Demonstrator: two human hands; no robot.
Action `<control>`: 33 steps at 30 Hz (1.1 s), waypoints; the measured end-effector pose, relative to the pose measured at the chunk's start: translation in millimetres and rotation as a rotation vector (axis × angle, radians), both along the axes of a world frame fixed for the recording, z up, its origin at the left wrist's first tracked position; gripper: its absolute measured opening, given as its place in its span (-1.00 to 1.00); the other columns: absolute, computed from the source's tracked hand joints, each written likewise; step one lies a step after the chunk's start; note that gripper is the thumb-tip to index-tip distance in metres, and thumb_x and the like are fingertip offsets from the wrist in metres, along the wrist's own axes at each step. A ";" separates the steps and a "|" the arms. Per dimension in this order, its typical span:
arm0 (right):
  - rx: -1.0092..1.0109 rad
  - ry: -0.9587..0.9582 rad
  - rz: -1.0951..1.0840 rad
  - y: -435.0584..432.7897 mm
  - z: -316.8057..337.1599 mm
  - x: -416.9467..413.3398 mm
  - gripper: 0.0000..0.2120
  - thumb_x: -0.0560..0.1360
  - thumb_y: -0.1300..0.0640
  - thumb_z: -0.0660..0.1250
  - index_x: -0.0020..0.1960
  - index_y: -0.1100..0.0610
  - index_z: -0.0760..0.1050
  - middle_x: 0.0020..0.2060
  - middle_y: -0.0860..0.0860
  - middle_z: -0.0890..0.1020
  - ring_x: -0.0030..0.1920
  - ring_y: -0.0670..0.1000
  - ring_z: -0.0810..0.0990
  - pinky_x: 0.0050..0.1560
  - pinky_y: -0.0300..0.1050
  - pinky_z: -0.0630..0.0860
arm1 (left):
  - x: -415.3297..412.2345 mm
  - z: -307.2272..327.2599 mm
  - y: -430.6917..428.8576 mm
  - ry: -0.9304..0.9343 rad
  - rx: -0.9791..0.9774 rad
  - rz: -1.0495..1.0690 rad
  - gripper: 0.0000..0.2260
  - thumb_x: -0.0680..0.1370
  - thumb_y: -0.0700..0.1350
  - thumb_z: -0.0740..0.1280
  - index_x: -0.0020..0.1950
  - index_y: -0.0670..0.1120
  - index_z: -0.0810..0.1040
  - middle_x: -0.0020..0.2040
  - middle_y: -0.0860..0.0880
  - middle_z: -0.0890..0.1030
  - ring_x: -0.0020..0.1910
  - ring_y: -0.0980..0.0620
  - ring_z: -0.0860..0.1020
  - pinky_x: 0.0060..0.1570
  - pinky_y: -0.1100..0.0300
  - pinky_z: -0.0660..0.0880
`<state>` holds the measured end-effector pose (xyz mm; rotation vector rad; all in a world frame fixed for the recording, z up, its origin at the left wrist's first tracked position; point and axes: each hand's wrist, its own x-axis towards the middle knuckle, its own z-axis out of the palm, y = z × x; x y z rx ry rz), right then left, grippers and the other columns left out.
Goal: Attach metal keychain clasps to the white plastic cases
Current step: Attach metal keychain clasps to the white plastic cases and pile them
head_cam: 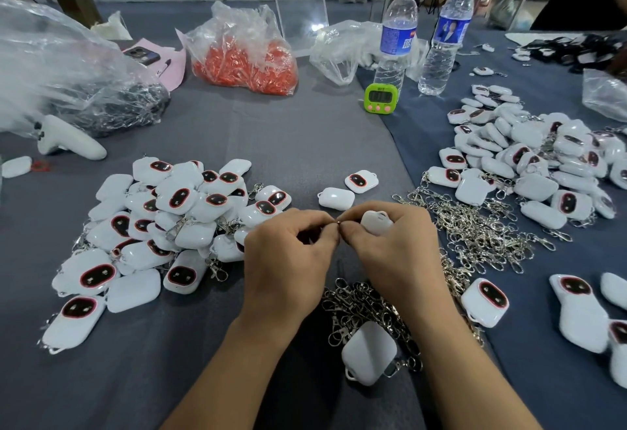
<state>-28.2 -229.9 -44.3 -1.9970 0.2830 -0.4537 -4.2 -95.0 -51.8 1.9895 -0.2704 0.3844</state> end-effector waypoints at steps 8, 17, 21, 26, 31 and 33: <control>0.328 0.044 0.089 -0.7 2.0 2.4 -0.95 0.28 0.18 0.47 -0.27 0.08 0.70 -0.41 0.13 0.64 -0.46 -0.02 0.47 -0.41 -0.15 0.40 | 2.3 2.9 -1.5 0.140 -0.183 -0.111 -0.84 0.50 -0.20 0.49 -0.19 0.06 0.73 -0.30 0.20 0.68 -0.31 0.28 0.59 -0.24 0.47 0.44; -0.073 -0.056 -0.033 1.4 4.3 -3.1 -0.97 0.30 0.01 0.45 -0.26 -0.09 0.67 -0.40 -0.10 0.66 -0.35 -0.11 0.62 -0.34 -0.22 0.54 | -3.5 3.0 -2.8 -0.065 -0.047 0.027 -0.88 0.42 -0.15 0.57 -0.13 0.06 0.75 -0.27 0.22 0.67 -0.31 0.26 0.57 -0.26 0.43 0.46; -0.005 -0.089 -0.002 4.3 6.0 -3.6 -0.97 0.29 0.05 0.46 -0.27 -0.05 0.68 -0.40 -0.07 0.67 -0.35 -0.03 0.63 -0.31 -0.08 0.59 | -3.6 3.0 -1.5 -0.076 -0.068 0.045 -0.91 0.42 -0.12 0.51 -0.17 0.08 0.73 -0.28 0.23 0.65 -0.38 0.25 0.50 -0.32 0.45 0.39; 0.169 -0.101 0.061 1.0 10.3 -4.4 -0.94 0.28 0.12 0.48 -0.28 -0.03 0.70 -0.38 -0.04 0.70 -0.37 -0.06 0.59 -0.34 -0.10 0.54 | 0.6 5.0 -0.5 0.127 -0.307 -0.097 -0.82 0.46 -0.20 0.52 -0.18 0.10 0.74 -0.27 0.15 0.71 -0.27 0.21 0.63 -0.18 0.34 0.54; 0.045 -0.101 0.022 -2.9 11.5 -5.8 -0.93 0.29 0.11 0.45 -0.30 -0.04 0.67 -0.42 -0.03 0.66 -0.35 0.04 0.62 -0.34 -0.05 0.56 | 0.2 6.1 1.9 0.141 -0.208 -0.163 -0.90 0.44 -0.16 0.53 -0.14 0.06 0.75 -0.27 0.15 0.71 -0.27 0.15 0.66 -0.23 0.26 0.59; -0.048 -0.116 0.027 -5.7 12.0 -6.6 -0.91 0.31 0.14 0.45 -0.29 -0.04 0.66 -0.43 -0.04 0.65 -0.36 0.01 0.61 -0.33 -0.05 0.56 | 1.1 7.5 3.8 0.167 -0.174 -0.209 -0.87 0.46 -0.20 0.53 -0.12 0.04 0.76 -0.26 0.15 0.72 -0.25 0.15 0.69 -0.20 0.25 0.61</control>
